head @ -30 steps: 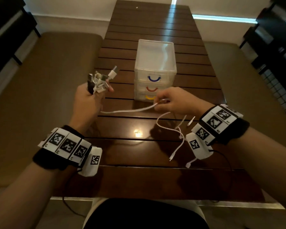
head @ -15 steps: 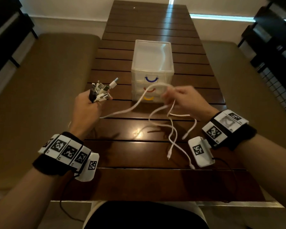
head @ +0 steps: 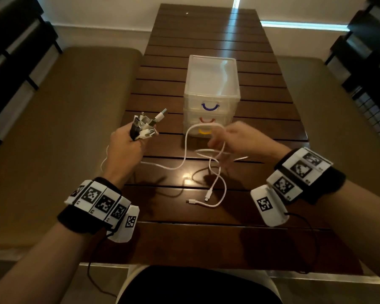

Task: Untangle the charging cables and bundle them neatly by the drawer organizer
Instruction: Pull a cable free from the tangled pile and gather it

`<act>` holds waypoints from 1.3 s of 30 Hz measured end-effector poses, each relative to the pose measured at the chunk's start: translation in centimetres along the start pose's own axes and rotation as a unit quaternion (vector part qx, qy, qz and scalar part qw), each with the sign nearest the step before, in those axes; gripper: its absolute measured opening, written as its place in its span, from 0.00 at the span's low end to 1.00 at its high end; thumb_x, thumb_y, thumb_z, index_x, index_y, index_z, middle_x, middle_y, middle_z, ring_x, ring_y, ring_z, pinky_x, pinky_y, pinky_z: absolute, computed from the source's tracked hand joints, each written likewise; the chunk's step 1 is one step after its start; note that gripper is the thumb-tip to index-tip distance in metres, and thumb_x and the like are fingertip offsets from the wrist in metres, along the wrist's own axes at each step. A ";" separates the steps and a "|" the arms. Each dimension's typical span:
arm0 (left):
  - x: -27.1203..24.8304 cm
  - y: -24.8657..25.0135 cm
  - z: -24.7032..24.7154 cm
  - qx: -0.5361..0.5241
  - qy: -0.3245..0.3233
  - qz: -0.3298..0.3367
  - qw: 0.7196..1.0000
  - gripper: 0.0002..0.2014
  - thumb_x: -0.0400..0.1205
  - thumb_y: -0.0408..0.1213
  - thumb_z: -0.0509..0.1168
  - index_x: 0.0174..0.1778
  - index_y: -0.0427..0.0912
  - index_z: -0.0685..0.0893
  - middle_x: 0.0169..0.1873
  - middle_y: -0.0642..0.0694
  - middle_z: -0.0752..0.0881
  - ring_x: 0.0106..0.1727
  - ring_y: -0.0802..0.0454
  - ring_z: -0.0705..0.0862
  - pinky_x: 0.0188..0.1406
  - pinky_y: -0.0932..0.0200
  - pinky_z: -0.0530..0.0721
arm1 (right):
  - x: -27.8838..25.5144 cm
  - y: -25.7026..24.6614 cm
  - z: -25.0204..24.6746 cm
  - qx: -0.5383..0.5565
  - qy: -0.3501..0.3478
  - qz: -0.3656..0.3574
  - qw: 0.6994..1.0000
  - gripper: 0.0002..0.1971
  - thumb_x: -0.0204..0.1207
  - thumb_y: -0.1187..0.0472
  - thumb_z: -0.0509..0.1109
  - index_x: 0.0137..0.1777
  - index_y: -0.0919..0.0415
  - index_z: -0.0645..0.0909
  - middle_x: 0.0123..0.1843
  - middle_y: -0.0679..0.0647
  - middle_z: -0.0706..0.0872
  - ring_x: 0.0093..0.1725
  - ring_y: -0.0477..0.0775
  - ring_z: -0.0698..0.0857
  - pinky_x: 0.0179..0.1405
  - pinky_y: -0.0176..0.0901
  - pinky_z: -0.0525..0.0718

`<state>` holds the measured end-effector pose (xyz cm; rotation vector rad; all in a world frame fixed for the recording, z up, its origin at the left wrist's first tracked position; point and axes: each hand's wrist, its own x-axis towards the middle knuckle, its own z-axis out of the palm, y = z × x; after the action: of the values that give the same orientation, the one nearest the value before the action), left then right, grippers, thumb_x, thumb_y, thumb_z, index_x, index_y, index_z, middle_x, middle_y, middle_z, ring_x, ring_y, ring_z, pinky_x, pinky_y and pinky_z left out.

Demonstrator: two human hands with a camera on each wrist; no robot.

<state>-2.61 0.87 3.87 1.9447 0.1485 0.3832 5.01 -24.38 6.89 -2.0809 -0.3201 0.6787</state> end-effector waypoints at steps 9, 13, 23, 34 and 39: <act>-0.2 0.4 0.2 -0.028 0.054 0.008 0.998 0.10 0.70 0.43 0.79 0.34 0.52 0.82 0.30 0.54 0.86 0.35 0.56 0.82 0.40 0.55 0.81 | -0.6 -0.1 1.7 0.066 -0.046 0.017 0.997 0.21 0.89 0.53 0.58 0.56 0.70 0.84 0.48 0.65 0.91 0.43 0.61 0.92 0.37 0.41 0.89; -0.6 0.2 0.4 -0.034 0.042 -0.003 0.999 0.09 0.74 0.40 0.77 0.33 0.60 0.88 0.31 0.59 0.87 0.37 0.53 0.82 0.39 0.54 0.80 | -0.7 0.3 2.7 -0.019 -0.087 0.058 0.994 0.27 0.88 0.42 0.51 0.60 0.61 0.85 0.50 0.58 0.93 0.45 0.55 0.92 0.46 0.49 0.90; -1.4 1.4 1.6 -0.057 -0.039 0.011 0.998 0.10 0.80 0.25 0.65 0.43 0.44 0.88 0.43 0.63 0.88 0.43 0.76 0.84 0.42 0.80 0.75 | 0.5 -1.6 3.2 -0.324 0.043 -0.115 0.938 0.26 0.90 0.47 0.51 0.43 0.63 0.83 0.37 0.56 0.86 0.36 0.56 0.83 0.34 0.46 0.75; -1.1 -0.8 2.2 0.142 -0.096 0.056 0.984 0.06 0.75 0.27 0.71 0.34 0.40 0.87 0.29 0.44 0.88 0.32 0.43 0.84 0.30 0.46 0.80 | 1.4 -1.4 5.3 -0.308 0.005 -0.105 0.946 0.18 0.89 0.54 0.55 0.47 0.57 0.85 0.35 0.52 0.87 0.33 0.52 0.86 0.31 0.46 0.81; -0.6 1.0 1.2 0.038 0.013 0.007 0.999 0.14 0.78 0.27 0.67 0.40 0.51 0.91 0.35 0.54 0.91 0.41 0.51 0.89 0.43 0.53 0.84 | 0.8 -1.1 5.2 -0.273 0.002 -0.079 0.959 0.17 0.88 0.54 0.55 0.44 0.56 0.83 0.34 0.49 0.91 0.25 0.45 0.88 0.37 0.46 0.89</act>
<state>-2.81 -0.76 4.27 2.0179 0.1684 0.4170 2.73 -19.84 5.21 -2.5384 -0.7308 0.5254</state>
